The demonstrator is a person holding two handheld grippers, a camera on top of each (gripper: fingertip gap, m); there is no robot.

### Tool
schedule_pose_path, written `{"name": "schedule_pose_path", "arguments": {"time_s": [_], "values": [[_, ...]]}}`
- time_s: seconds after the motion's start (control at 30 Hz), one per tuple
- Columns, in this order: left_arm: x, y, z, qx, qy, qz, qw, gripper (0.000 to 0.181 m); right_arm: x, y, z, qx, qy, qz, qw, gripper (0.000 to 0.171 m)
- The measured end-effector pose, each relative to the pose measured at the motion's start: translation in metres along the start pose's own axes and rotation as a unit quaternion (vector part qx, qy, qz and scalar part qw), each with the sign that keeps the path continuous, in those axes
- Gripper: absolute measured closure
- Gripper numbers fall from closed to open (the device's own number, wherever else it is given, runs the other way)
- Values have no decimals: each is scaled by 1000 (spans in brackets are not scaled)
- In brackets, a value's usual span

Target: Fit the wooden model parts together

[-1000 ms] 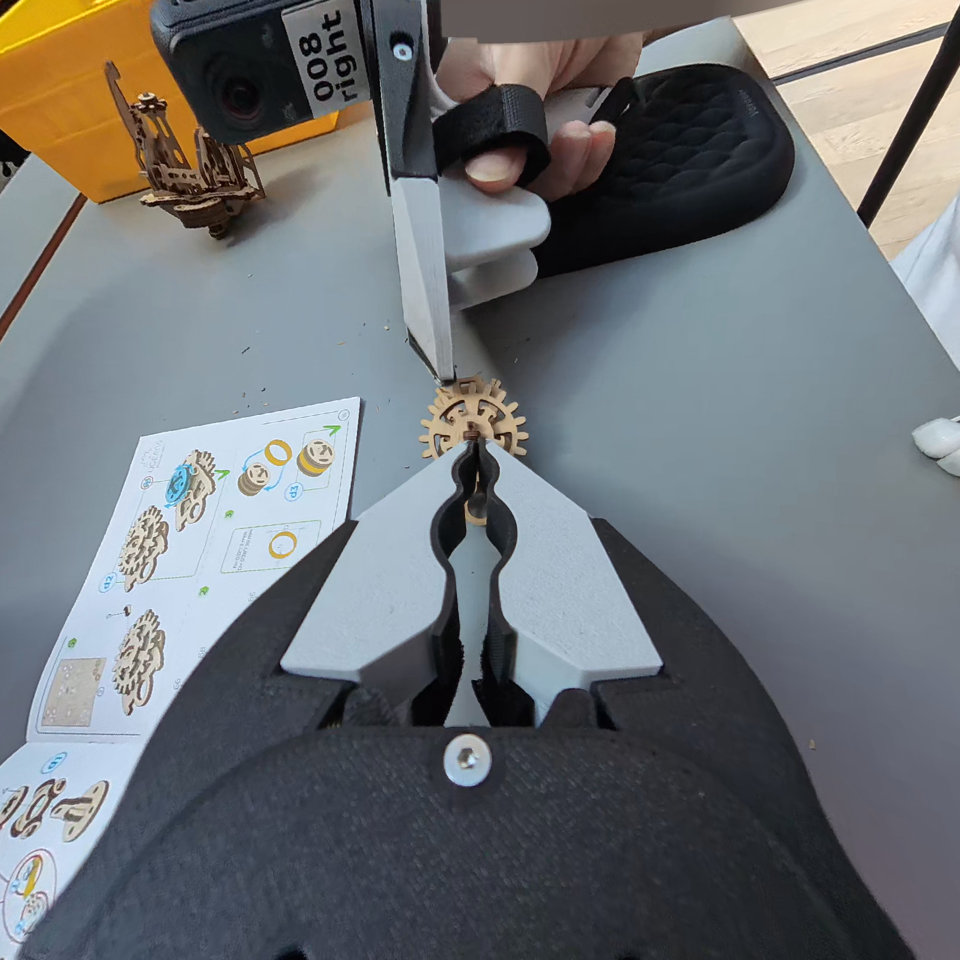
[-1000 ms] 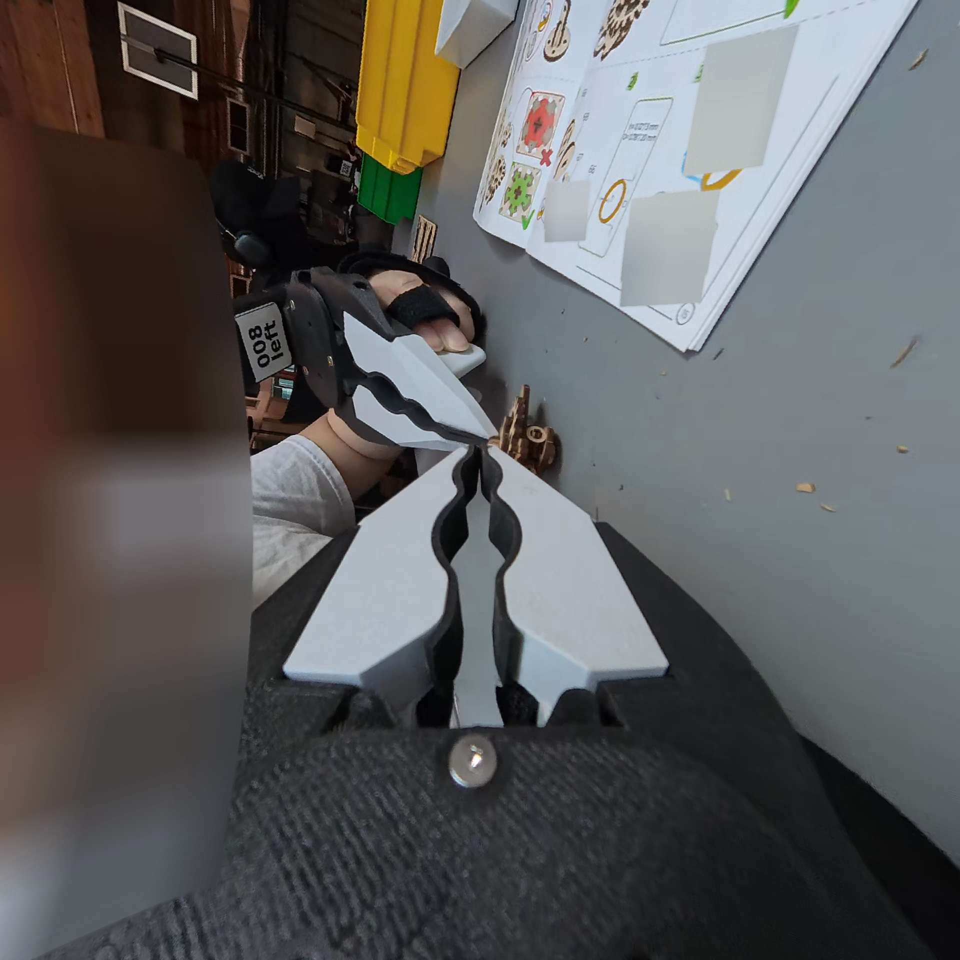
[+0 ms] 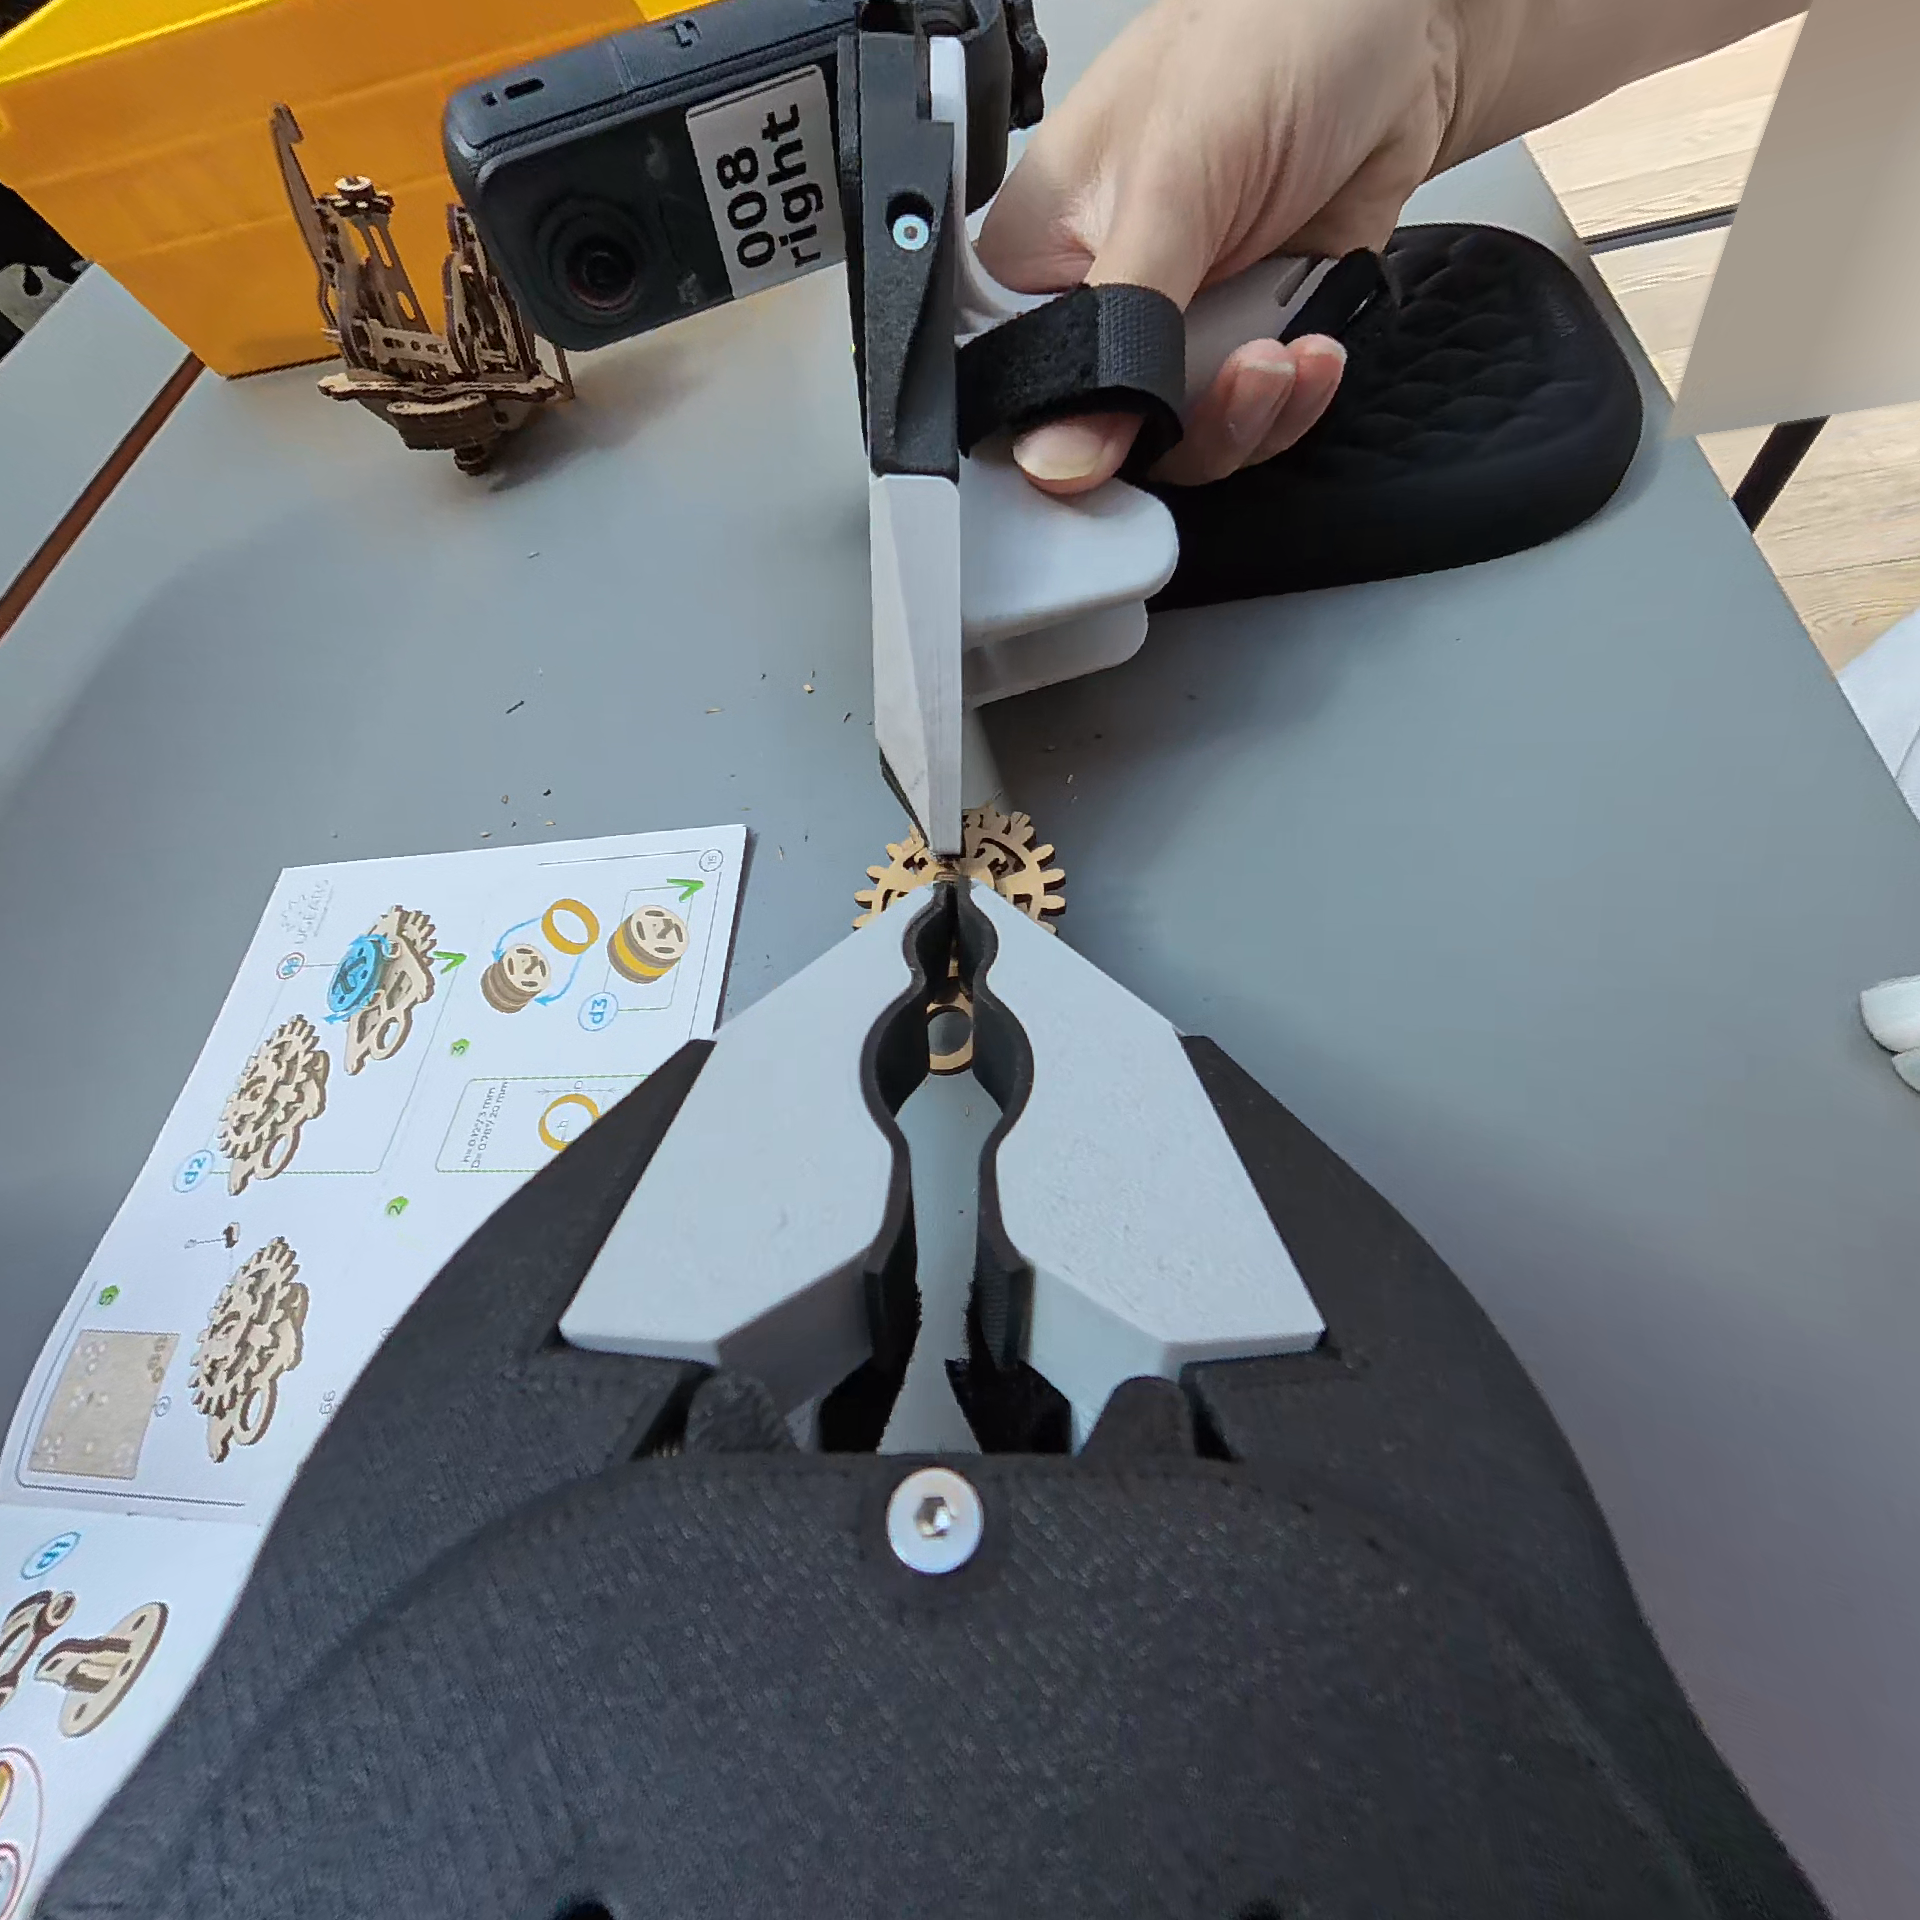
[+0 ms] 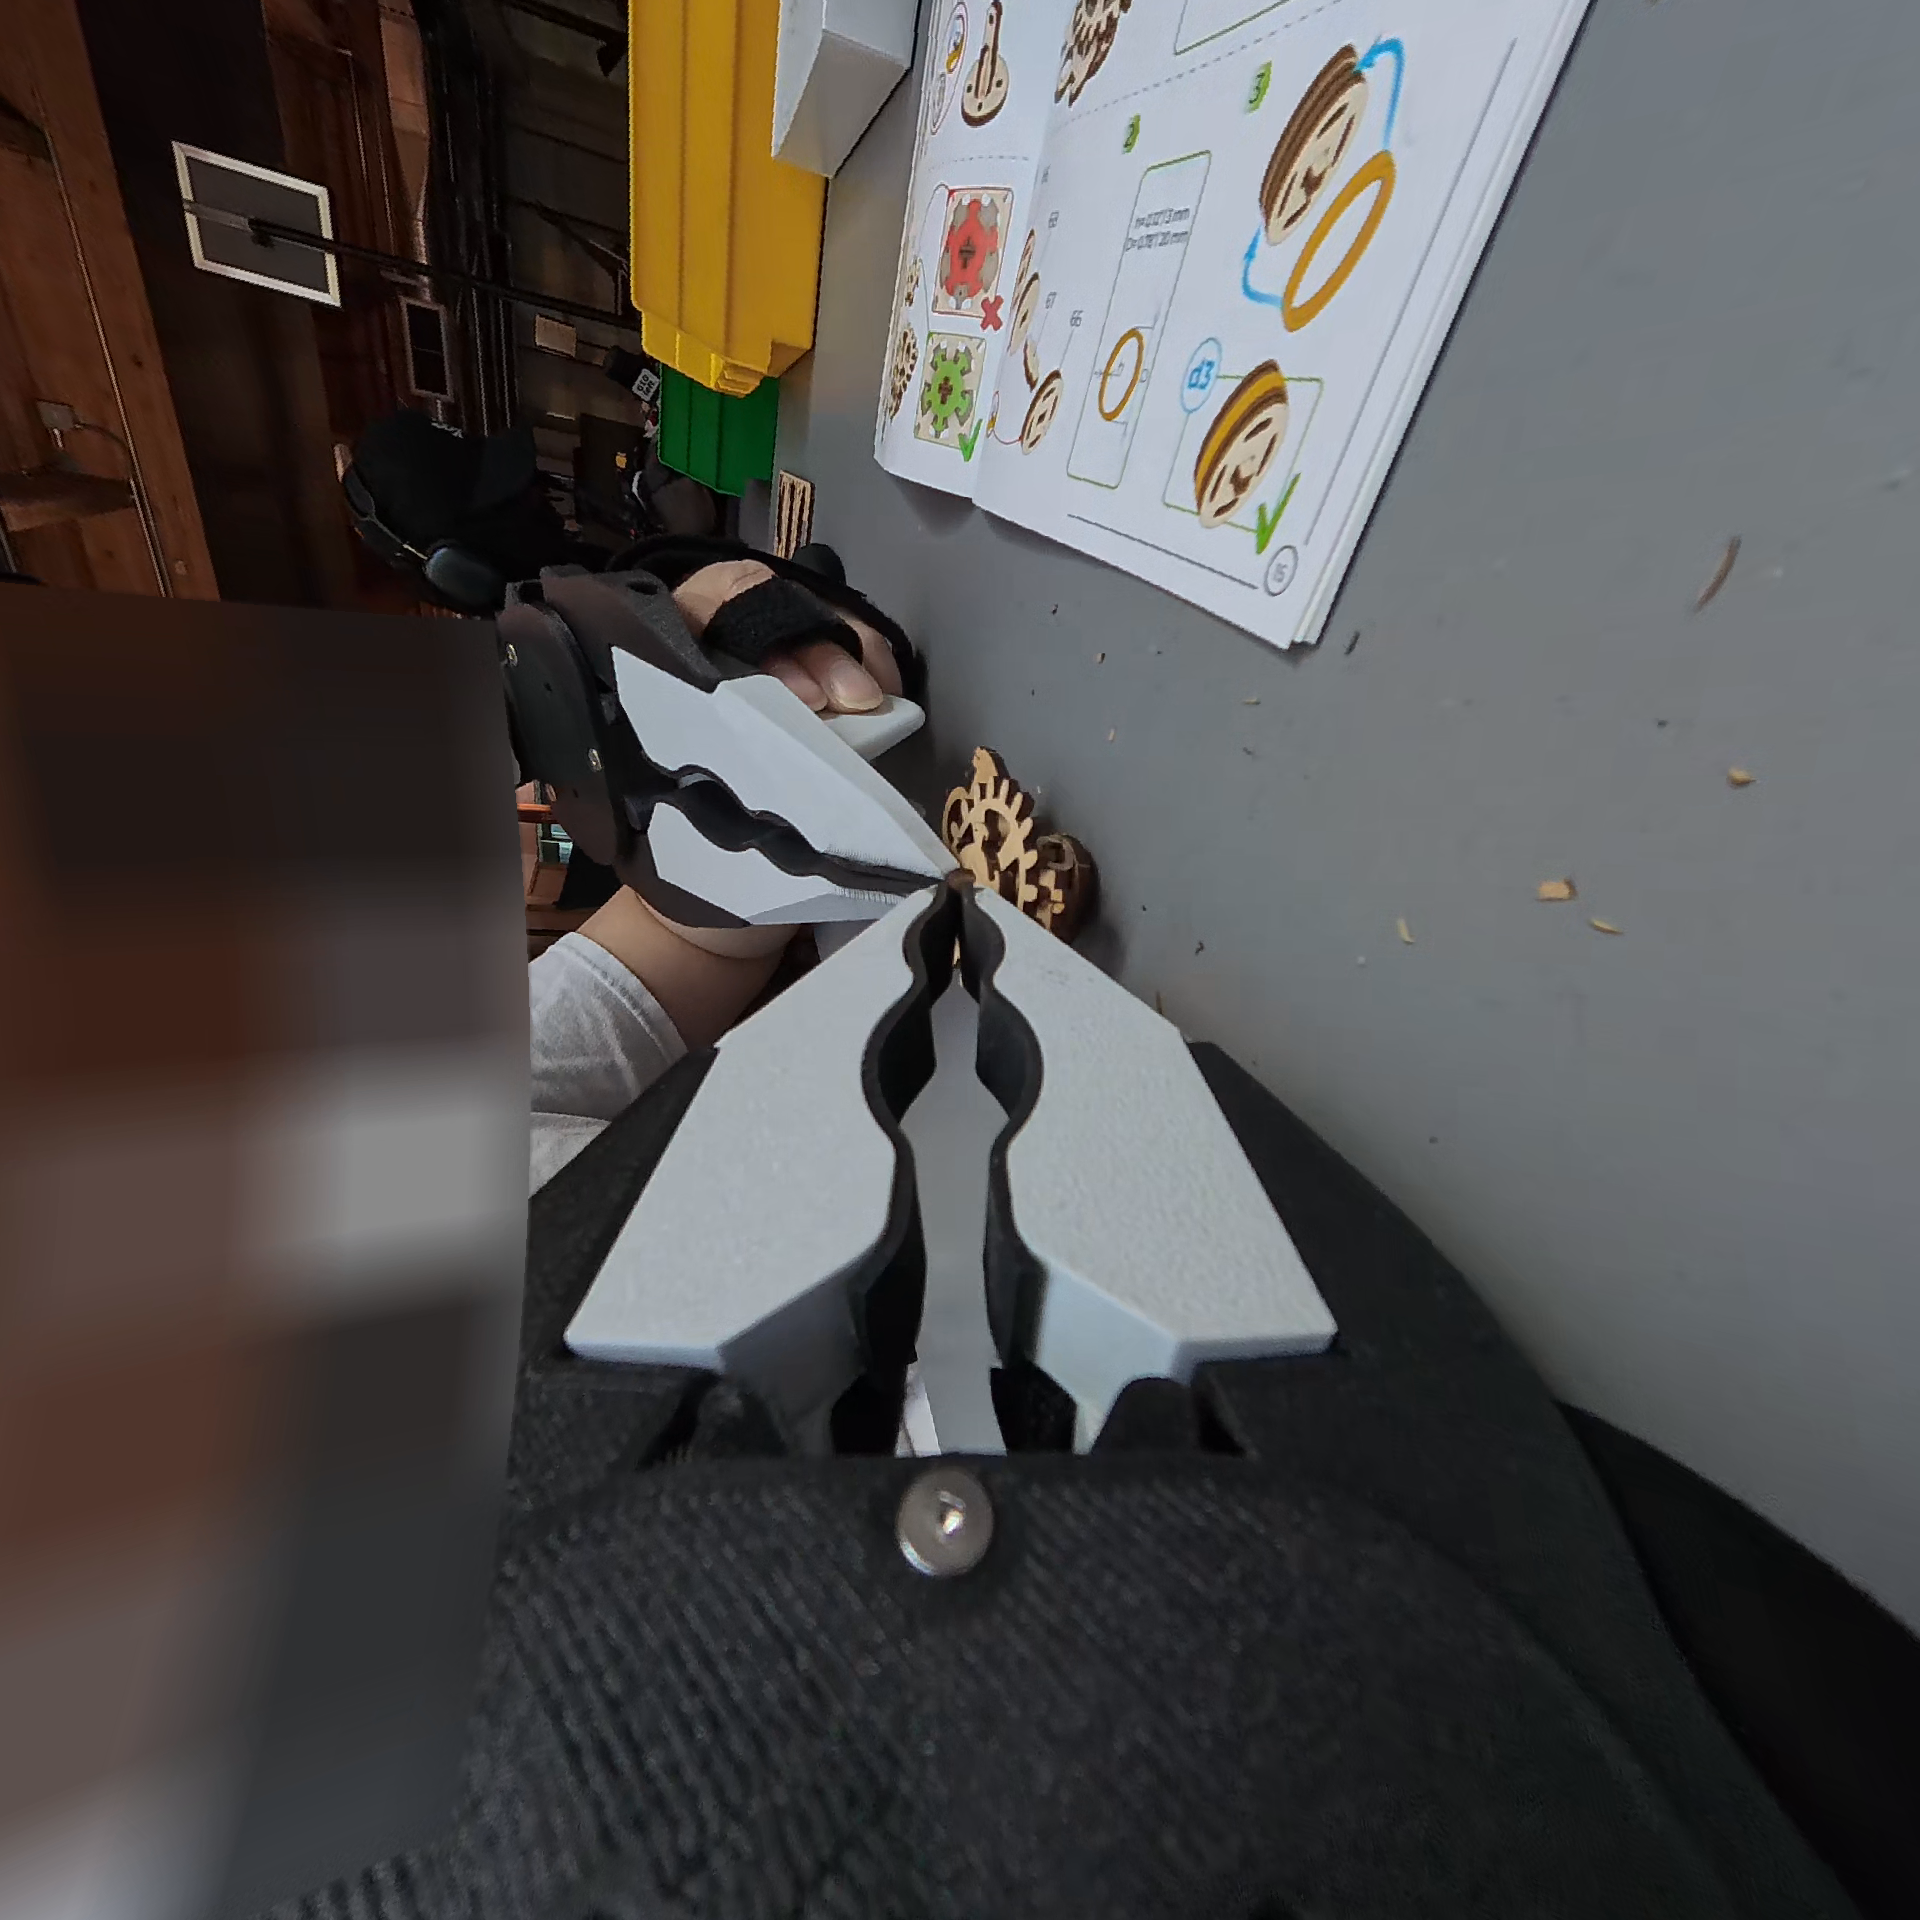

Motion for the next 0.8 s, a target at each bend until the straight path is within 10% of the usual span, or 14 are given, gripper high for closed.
{"name": "schedule_pose_path", "arguments": {"time_s": [0.8], "values": [[1,-1,-2,58,21,-7,998,181,1,2,-1,0,-24,-11,1000,171]]}}
Point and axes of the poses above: each gripper's, where its closed fingertips meet, y out along the fingers, x out of its underside, z = x × y across the jaws, the point moved 2 cm from there along -y, back along the fingers, and after that the axes turned 6 degrees about -y, right-handed, at the moved point
